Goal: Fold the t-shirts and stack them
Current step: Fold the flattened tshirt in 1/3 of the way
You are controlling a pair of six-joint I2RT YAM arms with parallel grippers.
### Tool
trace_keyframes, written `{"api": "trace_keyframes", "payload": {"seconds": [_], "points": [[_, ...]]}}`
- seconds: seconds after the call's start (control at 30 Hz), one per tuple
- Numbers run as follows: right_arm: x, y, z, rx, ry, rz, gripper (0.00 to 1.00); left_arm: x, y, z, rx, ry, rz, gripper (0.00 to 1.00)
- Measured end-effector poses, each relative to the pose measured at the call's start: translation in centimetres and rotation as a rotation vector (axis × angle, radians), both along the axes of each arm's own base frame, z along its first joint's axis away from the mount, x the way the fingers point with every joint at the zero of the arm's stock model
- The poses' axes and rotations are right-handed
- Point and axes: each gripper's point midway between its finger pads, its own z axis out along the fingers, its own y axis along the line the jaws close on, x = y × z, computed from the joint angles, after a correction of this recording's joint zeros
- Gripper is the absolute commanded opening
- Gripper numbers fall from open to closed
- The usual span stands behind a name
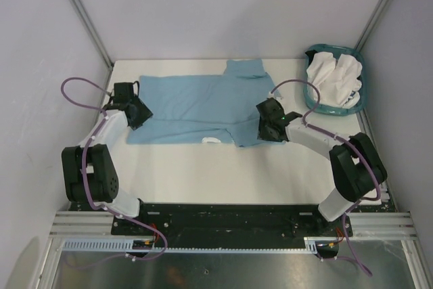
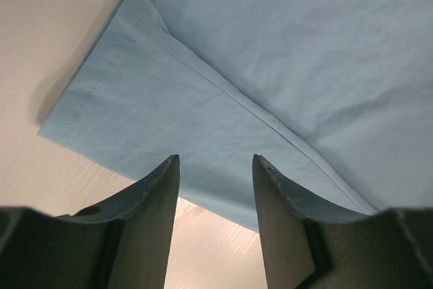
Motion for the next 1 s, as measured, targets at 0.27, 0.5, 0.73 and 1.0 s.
{"api": "trace_keyframes", "payload": {"seconds": [0.27, 0.5, 0.73, 1.0], "points": [[-2.3, 5.9, -0.5, 0.025, -0.019, 0.151, 0.49, -0.2, -0.7, -0.3, -0.018, 0.006, -0.021, 0.5], [-3.6, 7.9, -2.9, -0.012, 0.019, 0.211, 0.5, -0.2, -0.9, -0.3, -0.028, 0.003, -0.029, 0.49], [-2.9, 9.4, -2.6, -0.029, -0.008, 0.23, 0.5, -0.1, -1.0, -0.2, -0.03, 0.001, -0.031, 0.49], [-2.0, 10.8, -2.4, -0.067, -0.043, 0.243, 0.49, -0.1, -1.1, -0.2, -0.032, 0.0, -0.035, 0.48]]}}
